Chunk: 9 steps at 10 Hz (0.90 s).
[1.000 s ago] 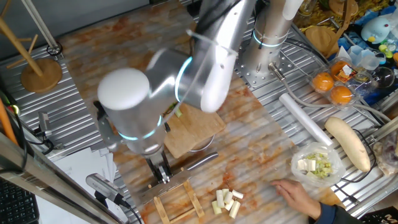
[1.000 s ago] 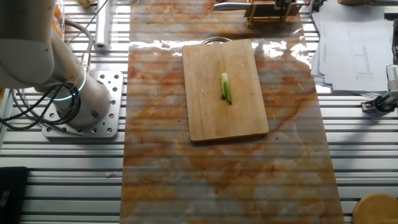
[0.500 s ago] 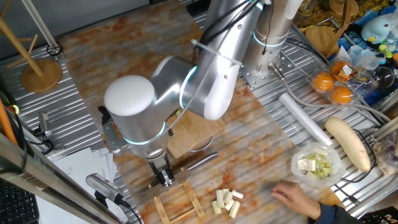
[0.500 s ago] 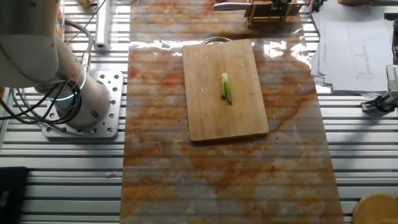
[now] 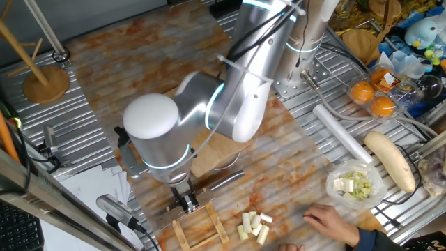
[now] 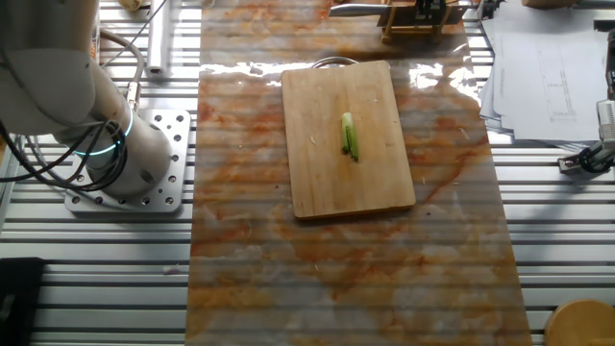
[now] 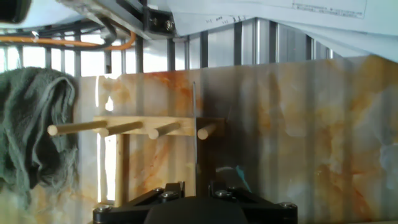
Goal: Chop the scallions
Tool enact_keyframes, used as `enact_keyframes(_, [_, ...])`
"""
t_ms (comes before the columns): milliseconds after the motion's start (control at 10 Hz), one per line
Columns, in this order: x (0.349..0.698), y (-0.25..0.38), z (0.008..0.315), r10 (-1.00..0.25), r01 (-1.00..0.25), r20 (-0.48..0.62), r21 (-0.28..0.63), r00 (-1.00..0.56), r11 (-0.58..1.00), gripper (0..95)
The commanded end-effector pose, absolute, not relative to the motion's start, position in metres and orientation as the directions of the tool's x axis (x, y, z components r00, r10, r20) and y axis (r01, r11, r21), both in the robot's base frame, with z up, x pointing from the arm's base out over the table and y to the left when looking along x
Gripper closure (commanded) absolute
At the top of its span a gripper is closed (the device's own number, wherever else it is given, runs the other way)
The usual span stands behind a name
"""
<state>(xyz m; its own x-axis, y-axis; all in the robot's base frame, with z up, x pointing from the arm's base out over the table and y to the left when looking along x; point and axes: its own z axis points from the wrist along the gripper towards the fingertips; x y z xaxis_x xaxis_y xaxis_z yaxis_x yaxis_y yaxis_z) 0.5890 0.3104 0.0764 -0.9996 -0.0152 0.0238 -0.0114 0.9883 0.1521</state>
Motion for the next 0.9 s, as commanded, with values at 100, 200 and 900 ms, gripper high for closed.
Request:
enact_keyframes(100, [0.590, 0.311, 0.069, -0.023, -0.019, 0.022, 0.150, -0.999, 0.989, 76.0])
enact_keyframes(200, [0.590, 0.312, 0.067, -0.025, -0.022, 0.023, 0.149, -0.999, 0.989, 76.0])
enact_keyframes(900, [0.589, 0.314, 0.046, -0.045, -0.042, 0.016, 0.147, -0.999, 0.988, 76.0])
